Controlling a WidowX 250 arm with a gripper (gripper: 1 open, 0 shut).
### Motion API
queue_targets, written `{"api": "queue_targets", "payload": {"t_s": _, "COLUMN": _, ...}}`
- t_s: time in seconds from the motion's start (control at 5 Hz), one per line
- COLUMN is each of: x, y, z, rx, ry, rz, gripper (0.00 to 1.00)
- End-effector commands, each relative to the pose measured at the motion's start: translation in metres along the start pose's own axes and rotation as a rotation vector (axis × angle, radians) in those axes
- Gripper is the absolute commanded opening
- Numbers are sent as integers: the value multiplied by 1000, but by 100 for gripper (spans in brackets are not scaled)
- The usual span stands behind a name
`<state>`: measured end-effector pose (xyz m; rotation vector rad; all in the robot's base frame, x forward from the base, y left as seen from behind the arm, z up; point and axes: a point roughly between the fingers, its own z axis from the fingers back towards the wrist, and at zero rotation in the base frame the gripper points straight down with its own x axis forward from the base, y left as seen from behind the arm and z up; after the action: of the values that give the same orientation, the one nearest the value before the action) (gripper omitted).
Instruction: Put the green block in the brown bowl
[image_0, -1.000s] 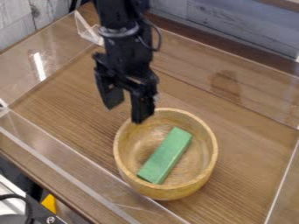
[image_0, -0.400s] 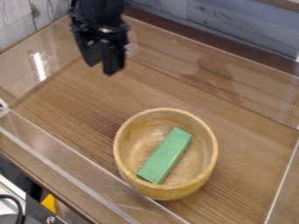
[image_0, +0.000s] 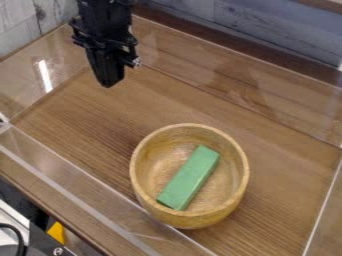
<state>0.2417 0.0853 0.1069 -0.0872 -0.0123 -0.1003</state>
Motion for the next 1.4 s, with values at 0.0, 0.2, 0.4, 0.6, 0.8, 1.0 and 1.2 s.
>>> {"api": "queue_targets", "payload": {"t_s": 0.0, "x": 4, "y": -11, "z": 8, "rx": 9, "ry": -5, "rz": -28, "gripper": 0}}
{"api": "queue_targets", "payload": {"t_s": 0.2, "x": 13, "y": -12, "z": -8, "rx": 2, "ry": 2, "rz": 81, "gripper": 0}}
{"api": "queue_targets", "payload": {"t_s": 0.4, "x": 22, "y": -12, "z": -26, "rx": 2, "ry": 11, "rz": 189, "gripper": 0}}
{"api": "queue_targets", "payload": {"t_s": 0.6, "x": 28, "y": -11, "z": -40, "rx": 6, "ry": 18, "rz": 290, "gripper": 0}}
{"api": "queue_targets", "payload": {"t_s": 0.8, "x": 21, "y": -19, "z": -51, "rx": 14, "ry": 34, "rz": 256, "gripper": 0}}
{"api": "queue_targets", "payload": {"t_s": 1.0, "x": 14, "y": -26, "z": -60, "rx": 23, "ry": 44, "rz": 223, "gripper": 0}}
{"api": "queue_targets", "payload": {"t_s": 1.2, "x": 13, "y": -26, "z": -55, "rx": 26, "ry": 46, "rz": 242, "gripper": 0}}
